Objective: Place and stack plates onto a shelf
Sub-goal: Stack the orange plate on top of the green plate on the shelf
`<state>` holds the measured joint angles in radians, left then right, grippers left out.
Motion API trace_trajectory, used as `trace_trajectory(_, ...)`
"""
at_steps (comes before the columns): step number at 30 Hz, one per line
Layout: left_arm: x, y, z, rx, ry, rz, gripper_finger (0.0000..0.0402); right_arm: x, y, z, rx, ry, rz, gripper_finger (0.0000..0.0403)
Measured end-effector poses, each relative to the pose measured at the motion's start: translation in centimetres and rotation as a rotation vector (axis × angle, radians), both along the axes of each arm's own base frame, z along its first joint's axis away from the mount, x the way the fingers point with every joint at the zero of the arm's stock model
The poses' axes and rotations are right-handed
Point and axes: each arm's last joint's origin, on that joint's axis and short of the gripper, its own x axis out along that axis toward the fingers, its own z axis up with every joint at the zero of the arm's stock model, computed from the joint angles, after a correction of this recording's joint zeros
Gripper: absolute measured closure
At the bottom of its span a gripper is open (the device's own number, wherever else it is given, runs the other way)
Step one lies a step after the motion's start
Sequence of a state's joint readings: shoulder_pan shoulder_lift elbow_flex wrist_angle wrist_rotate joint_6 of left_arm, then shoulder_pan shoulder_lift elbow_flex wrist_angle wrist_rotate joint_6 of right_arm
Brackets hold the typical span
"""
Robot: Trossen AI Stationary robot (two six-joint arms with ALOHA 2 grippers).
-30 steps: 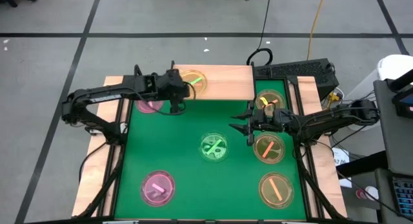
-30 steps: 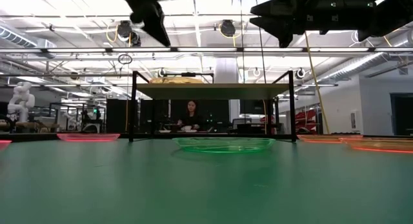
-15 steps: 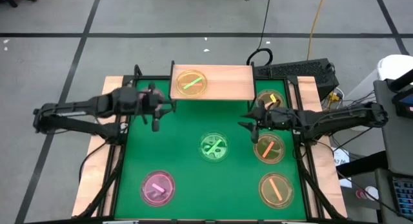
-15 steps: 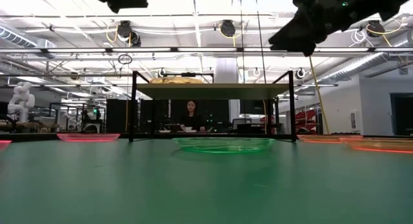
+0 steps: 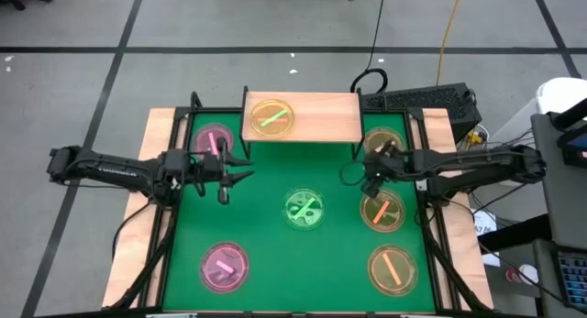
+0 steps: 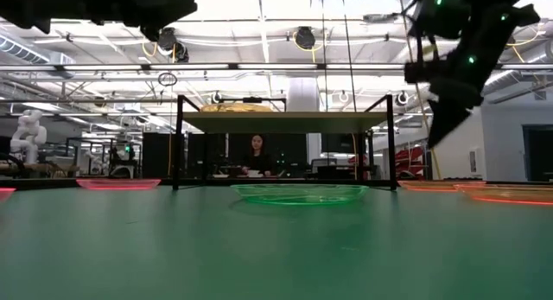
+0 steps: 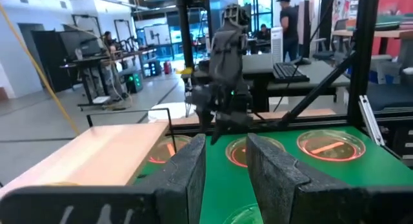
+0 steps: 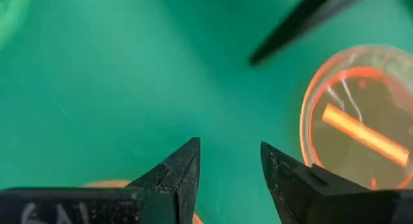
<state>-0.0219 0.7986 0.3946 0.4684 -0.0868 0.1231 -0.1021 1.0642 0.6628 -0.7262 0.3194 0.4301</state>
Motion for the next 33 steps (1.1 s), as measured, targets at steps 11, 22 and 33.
trace_trajectory(11,0.0,0.0,0.2,-0.003,-0.019,0.001,0.0284,1.3,-2.8,-3.5,-0.112,0.241,-0.107,0.0259)
trace_trajectory(22,0.0,0.0,0.1,-0.010,-0.008,-0.001,0.0284,0.8,-6.2,-5.2,-0.138,0.360,-0.227,0.0259)
trace_trajectory(33,0.0,0.0,0.1,-0.021,-0.007,-0.001,0.0284,0.5,-6.7,-5.6,-0.125,0.398,-0.232,0.0356)
